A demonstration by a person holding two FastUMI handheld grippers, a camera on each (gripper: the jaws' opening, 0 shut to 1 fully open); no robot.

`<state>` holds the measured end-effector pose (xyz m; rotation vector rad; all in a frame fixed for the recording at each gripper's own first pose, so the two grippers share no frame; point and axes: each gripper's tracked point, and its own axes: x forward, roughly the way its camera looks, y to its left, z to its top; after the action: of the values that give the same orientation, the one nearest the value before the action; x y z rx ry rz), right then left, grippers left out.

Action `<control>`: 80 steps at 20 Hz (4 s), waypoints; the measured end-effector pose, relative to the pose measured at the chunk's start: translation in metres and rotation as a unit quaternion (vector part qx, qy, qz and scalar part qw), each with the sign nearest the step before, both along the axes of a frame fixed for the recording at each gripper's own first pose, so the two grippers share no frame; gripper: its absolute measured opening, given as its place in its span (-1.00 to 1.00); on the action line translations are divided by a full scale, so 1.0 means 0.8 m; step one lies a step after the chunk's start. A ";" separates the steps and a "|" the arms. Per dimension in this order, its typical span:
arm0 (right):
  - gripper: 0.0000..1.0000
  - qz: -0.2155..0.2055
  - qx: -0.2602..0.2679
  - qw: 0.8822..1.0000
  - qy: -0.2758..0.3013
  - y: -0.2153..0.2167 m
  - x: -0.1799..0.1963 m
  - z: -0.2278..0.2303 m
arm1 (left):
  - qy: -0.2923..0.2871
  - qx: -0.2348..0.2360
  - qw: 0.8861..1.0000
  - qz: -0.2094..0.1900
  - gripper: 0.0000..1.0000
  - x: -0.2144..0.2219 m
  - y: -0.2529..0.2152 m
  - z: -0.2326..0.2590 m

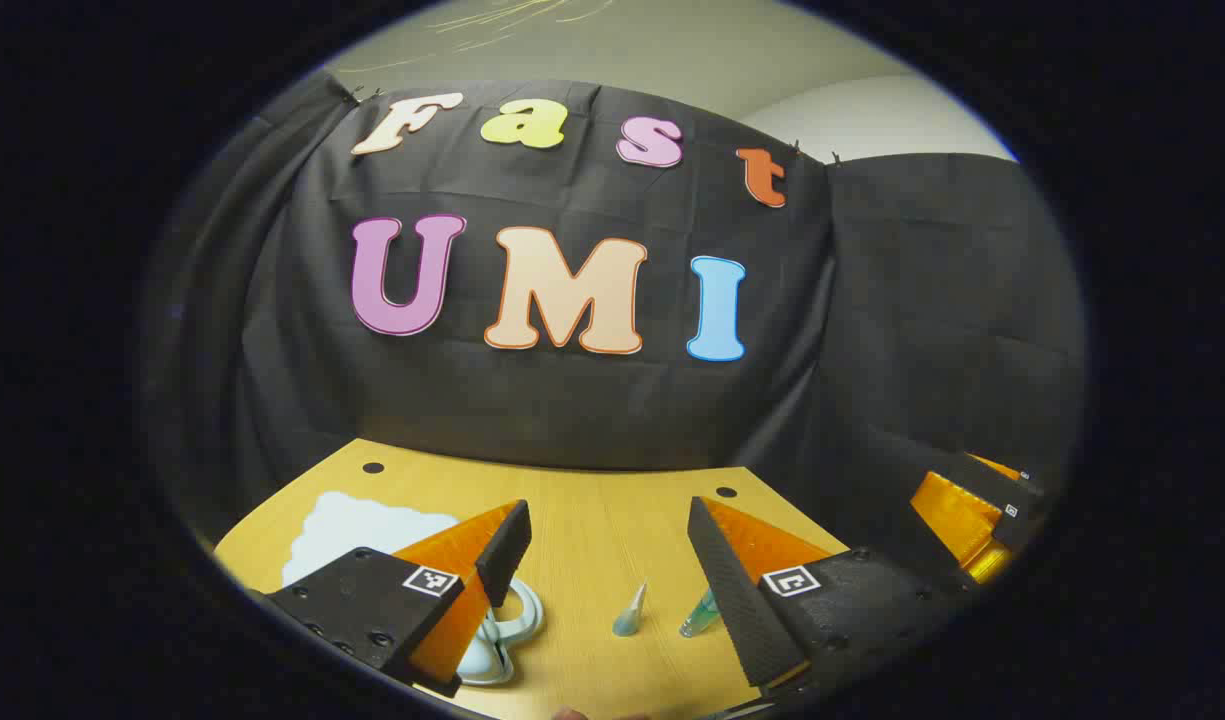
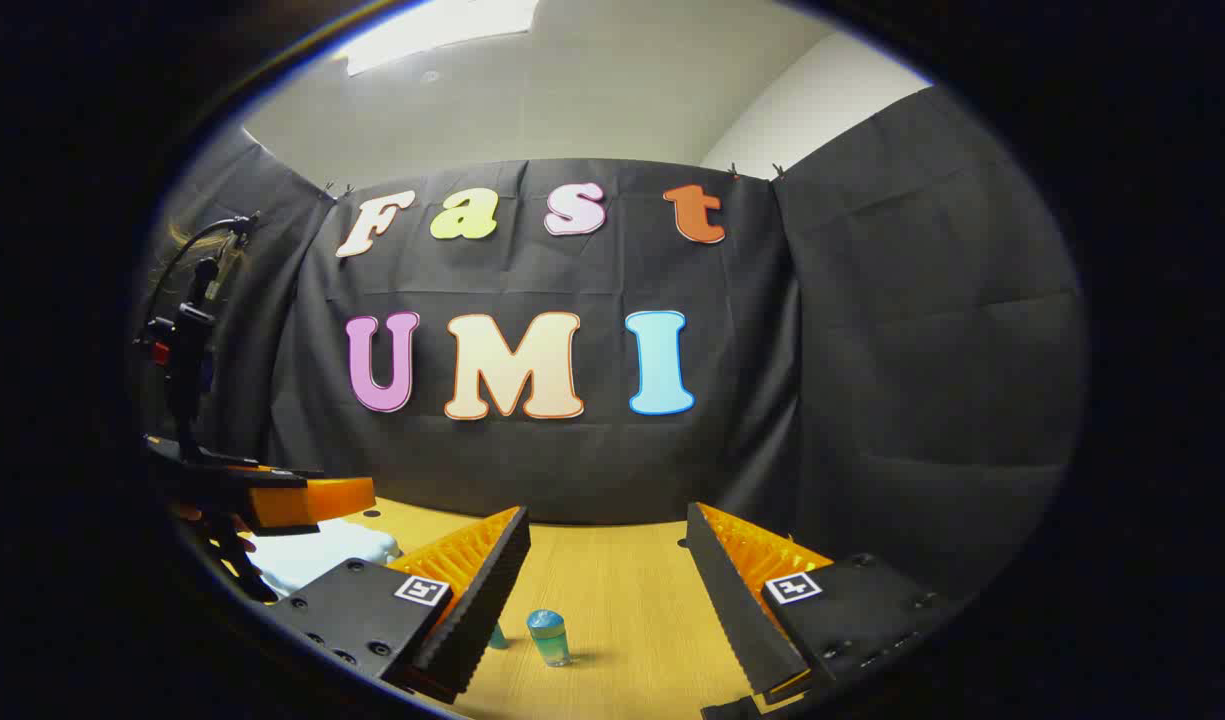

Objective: First open the suitcase, pack the skin care products into it, and then close the suitcase.

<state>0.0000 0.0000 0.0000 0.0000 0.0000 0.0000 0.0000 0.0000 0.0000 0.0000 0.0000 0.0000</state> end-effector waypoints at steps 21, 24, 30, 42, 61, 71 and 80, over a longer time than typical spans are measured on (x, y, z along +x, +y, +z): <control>0.96 -0.010 -0.005 0.999 0.041 -0.023 0.005 -0.035 | 0.180 -0.066 0.981 0.028 0.87 0.054 0.033 -0.099; 0.96 -0.018 0.006 0.999 0.051 -0.034 0.006 -0.045 | 0.229 -0.074 0.970 0.044 0.88 0.074 0.051 -0.128; 0.97 -0.038 0.028 0.997 0.062 -0.056 0.005 -0.055 | 0.335 -0.106 0.932 0.090 0.88 0.110 0.094 -0.192; 0.94 -0.050 0.043 0.994 0.086 -0.079 0.001 -0.072 | 0.496 -0.114 0.848 0.146 0.49 0.122 0.126 -0.279; 0.95 -0.073 0.037 0.993 0.086 -0.107 -0.012 -0.072 | 0.543 -0.141 0.813 0.157 -0.87 0.133 0.138 -0.325; 0.94 -0.029 0.036 0.995 0.083 -0.056 -0.002 -0.074 | 0.469 -0.162 0.864 0.088 -0.98 0.117 0.120 -0.201; 0.96 0.044 0.049 0.994 0.088 0.019 0.012 -0.084 | 0.351 -0.197 0.909 0.107 -0.98 0.050 0.205 -0.036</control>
<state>0.0098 0.0153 -0.0674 0.0977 0.1756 0.0878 0.0398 0.1638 -0.0289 -0.4064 0.7240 0.2214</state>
